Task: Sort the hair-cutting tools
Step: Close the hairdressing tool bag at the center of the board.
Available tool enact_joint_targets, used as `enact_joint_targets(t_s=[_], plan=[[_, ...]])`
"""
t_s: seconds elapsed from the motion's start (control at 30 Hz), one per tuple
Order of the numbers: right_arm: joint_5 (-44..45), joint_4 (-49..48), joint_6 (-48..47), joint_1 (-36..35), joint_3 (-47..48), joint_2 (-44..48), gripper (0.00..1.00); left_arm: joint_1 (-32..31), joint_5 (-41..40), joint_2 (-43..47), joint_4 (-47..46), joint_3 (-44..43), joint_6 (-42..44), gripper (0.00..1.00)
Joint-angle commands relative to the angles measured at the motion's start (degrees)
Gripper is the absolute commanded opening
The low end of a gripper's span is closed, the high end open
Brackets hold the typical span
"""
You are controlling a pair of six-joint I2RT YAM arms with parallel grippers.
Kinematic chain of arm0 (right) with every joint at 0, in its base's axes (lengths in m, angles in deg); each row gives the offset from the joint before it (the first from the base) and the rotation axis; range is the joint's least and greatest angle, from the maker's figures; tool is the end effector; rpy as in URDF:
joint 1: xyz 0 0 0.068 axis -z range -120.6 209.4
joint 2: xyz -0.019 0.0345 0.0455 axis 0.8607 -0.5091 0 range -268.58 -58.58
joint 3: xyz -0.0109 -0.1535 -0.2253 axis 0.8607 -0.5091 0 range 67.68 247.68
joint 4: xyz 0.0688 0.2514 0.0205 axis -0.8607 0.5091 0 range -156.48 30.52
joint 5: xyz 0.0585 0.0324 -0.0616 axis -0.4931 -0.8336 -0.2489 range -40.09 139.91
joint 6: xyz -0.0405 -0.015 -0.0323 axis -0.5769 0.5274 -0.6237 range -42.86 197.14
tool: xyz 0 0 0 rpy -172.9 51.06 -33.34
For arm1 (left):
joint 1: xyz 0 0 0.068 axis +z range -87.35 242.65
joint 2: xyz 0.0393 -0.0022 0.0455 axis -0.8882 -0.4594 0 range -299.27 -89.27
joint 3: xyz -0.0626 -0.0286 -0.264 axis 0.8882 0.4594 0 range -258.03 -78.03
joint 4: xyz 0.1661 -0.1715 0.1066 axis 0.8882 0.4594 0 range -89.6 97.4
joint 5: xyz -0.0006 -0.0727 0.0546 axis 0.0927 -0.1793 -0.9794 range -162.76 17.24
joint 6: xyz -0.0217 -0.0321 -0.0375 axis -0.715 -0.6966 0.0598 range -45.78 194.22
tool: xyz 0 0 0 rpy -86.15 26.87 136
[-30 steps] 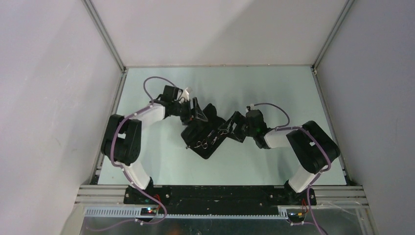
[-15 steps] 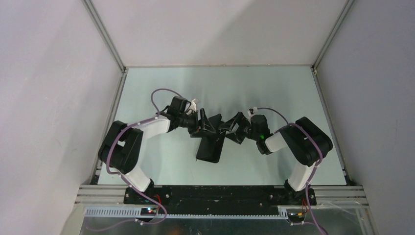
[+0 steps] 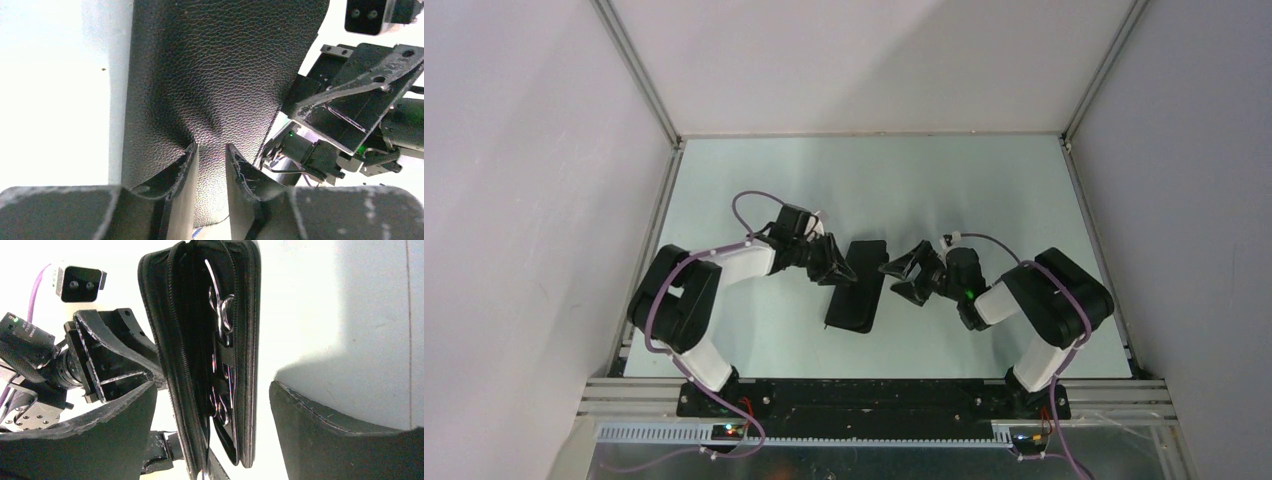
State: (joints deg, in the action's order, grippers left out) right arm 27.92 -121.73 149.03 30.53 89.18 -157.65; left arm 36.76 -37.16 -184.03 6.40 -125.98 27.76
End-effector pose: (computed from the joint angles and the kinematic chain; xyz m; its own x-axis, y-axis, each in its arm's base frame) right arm 0.2318 0.1430 0.1072 -0.8172 0.5559 -0.1522 0.0829 0.3748 0.9234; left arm 0.2749 -0.1565 0.1570 -0.9805 -0.1792 -0.0804 -0.0567 0.6502 -0.7577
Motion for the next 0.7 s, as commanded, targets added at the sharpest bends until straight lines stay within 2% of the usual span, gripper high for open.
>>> enact_joint_targets(t_s=[0.0, 0.17, 0.33, 0.43, 0.57, 0.67], plan=[[1.34, 3.25, -2.51, 0.16, -1.47, 3.76, 0.86, -1.33, -2.21, -0.71, 1.41, 0.15, -1.10, 0.30], [2.30, 8.52, -5.62, -0.26, -0.46, 7.38, 0.82, -2.77, -3.60, -1.75, 1.84, -0.43, -2.11, 0.29], [2.43, 15.88, -8.47, -1.35, 2.72, 6.72, 0.77, -3.40, -4.02, -2.05, 1.08, -0.62, -3.37, 0.28], [1.32, 16.19, -8.79, -1.74, 3.92, 4.04, 0.67, -3.46, -4.23, -1.74, 1.14, -0.65, -3.49, 0.27], [0.07, 16.25, -9.11, -2.24, 4.48, 0.66, 0.48, -3.51, -4.58, -0.95, 1.38, -0.56, -3.78, 0.28], [0.17, 18.02, -10.07, -2.01, 4.71, -0.29, 0.32, -3.39, -4.63, 0.89, 1.54, -0.32, -4.21, 0.34]])
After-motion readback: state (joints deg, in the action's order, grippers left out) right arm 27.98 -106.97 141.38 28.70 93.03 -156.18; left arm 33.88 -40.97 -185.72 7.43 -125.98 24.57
